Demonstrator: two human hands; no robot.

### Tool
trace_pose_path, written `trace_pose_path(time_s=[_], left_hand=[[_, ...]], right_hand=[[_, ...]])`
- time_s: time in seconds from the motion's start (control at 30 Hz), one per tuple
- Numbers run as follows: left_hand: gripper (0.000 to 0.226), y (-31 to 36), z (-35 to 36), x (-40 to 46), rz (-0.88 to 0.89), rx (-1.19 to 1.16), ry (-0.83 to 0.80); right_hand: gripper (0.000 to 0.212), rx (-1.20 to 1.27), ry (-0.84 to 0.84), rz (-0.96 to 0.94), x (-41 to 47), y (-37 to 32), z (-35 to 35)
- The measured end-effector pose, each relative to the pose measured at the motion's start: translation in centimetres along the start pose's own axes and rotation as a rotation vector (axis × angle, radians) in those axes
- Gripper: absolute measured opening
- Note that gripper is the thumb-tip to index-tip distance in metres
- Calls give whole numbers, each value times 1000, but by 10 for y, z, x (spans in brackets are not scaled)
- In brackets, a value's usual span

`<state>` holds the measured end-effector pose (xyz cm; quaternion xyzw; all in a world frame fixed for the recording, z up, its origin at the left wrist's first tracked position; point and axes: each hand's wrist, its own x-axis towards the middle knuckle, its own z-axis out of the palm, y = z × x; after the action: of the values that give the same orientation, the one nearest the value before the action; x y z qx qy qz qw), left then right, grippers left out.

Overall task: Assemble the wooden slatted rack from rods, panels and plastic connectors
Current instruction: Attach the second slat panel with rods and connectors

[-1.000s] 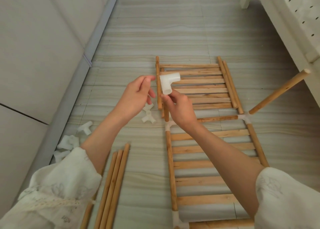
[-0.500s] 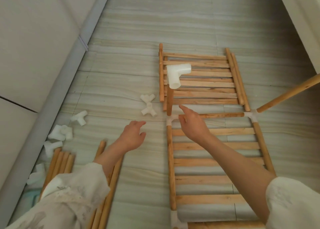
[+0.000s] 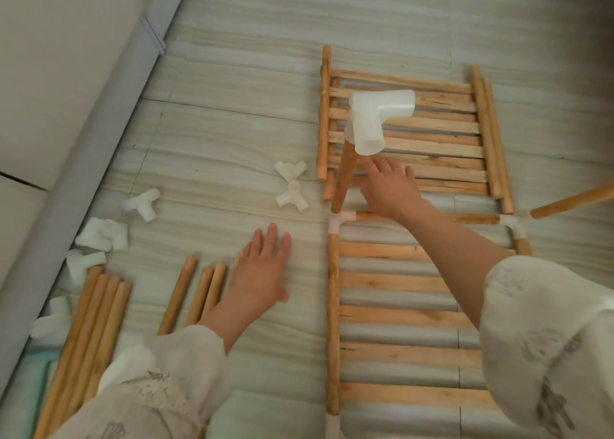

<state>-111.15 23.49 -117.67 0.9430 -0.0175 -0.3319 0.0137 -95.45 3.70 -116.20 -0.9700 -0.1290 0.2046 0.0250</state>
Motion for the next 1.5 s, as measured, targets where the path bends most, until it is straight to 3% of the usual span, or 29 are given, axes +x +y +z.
trace_pose_path(time_s=[0.13, 0.33, 0.47, 0.67, 0.8, 0.93, 1.17, 1.27, 1.37, 1.5], left_hand=[[107, 1, 1, 3, -14, 30, 5], [105, 4, 1, 5, -28, 50, -21], [103, 4, -5, 4, -16, 59, -52], [100, -5, -23, 6, 34, 11, -170], [79, -15, -49, 6, 30, -122, -219], [57, -11, -87, -17, 39, -419, 8], [53, 0, -206, -74, 102, -758, 635], [61, 4, -258, -113, 119, -883, 824], [71, 13, -301, -164, 200, -940, 978], [67, 37, -334, -240, 420, -917, 1057]], right_hand=[[43, -190, 82, -24, 17, 1, 2], [34, -222, 110, 37, 21, 7, -1], [36, -147, 253, 7, 23, 7, -20], [32, -222, 388, -33, 25, -2, -73], [35, -166, 449, -59, 2, -13, -99], [49, -205, 530, -97, -26, -14, -142], [27, -240, 745, -150, -93, -18, -248], [11, -251, 942, -249, -145, -23, -304], [38, -205, 1168, -336, -205, -26, -354], [56, -231, 1252, -366, -269, -30, -396]])
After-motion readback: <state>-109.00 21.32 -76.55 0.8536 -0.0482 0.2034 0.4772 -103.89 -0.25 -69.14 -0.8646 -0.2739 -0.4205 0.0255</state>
